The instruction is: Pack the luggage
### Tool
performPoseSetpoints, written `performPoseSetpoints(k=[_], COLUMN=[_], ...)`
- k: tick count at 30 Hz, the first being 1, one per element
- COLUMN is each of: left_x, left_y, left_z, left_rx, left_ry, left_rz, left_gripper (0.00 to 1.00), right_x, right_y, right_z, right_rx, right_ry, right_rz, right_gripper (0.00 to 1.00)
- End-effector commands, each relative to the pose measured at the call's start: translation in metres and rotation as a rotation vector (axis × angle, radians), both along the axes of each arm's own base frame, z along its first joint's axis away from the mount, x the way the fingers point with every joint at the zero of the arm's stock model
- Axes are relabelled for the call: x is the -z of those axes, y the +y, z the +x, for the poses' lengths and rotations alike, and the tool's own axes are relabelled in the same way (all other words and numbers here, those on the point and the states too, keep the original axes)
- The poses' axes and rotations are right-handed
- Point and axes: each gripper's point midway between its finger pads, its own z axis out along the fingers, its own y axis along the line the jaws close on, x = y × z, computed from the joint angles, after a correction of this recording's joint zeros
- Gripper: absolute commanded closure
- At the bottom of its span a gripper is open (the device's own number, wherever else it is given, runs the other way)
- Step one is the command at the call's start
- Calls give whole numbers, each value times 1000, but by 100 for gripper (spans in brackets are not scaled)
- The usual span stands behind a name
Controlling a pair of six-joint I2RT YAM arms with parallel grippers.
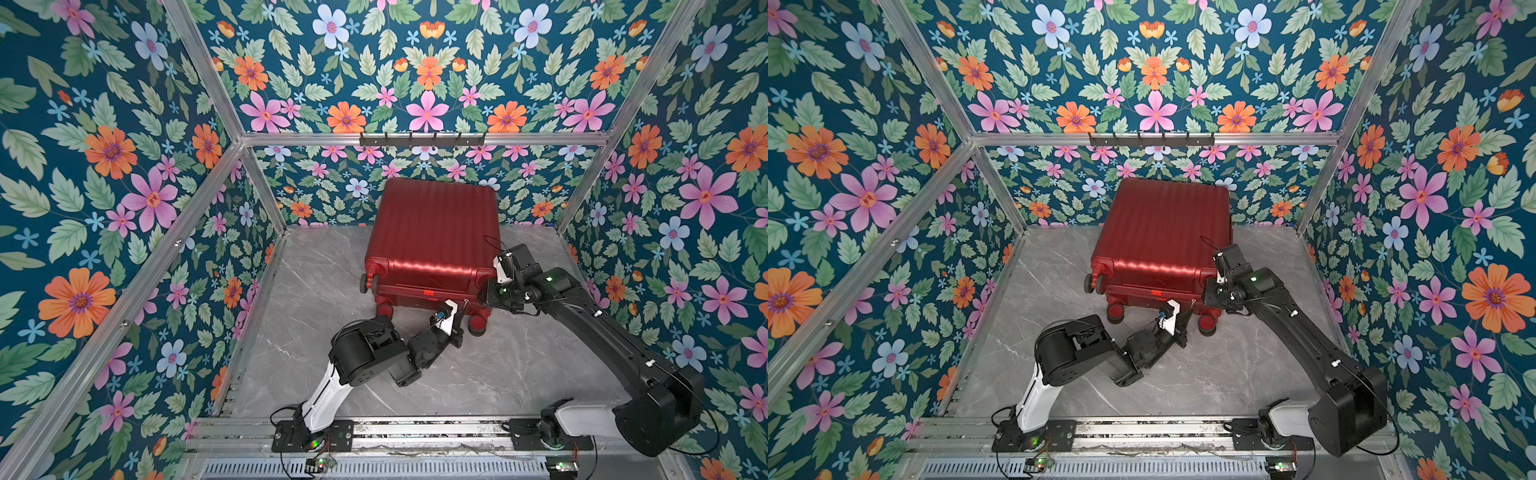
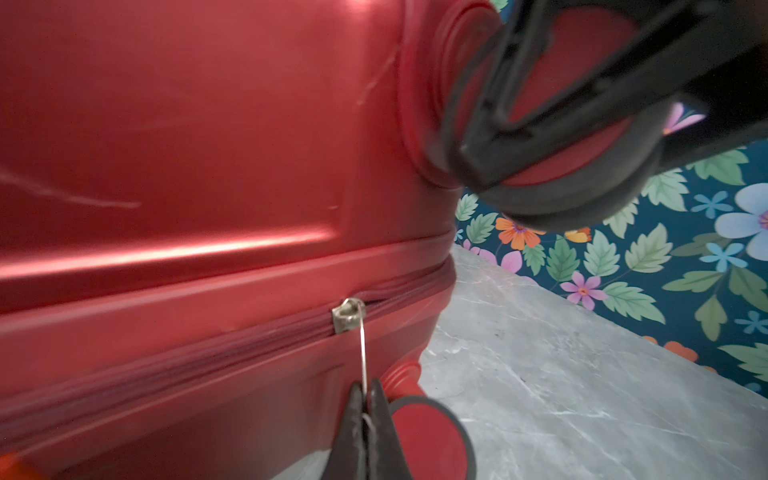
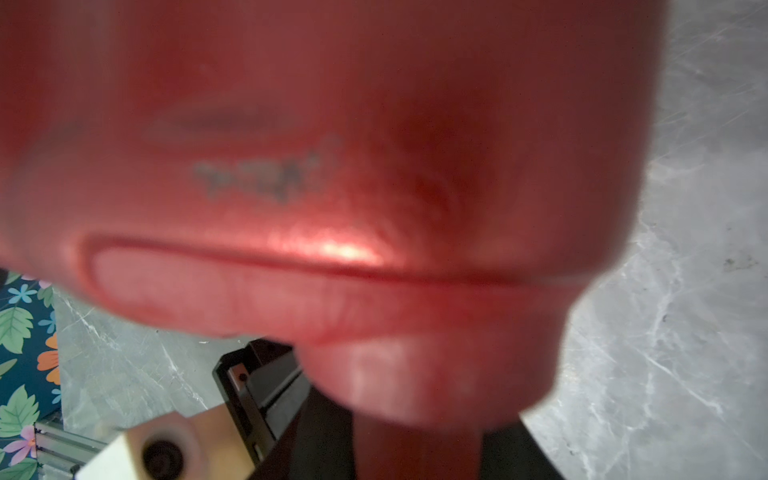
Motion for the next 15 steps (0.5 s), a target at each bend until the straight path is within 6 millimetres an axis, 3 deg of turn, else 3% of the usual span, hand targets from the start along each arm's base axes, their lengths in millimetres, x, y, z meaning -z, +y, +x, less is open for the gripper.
performPoseSetpoints(k=[1, 9, 15], left_x=[-31, -36, -41], left_y=[-6, 14, 14], left_z=[-21, -43, -52], left_rx=[85, 62, 60], left_ry=[-72, -86, -99], left_rz=[-83, -41, -37], left_gripper=[100, 100, 100], right_x=[-19, -23, -27], right_y=[50, 112, 139], right_z=[0, -16, -24], right_rx=[-195, -316, -360], right_ry=[-76, -75, -59], right_rz=[96, 105, 165], right_gripper=[100, 100, 100])
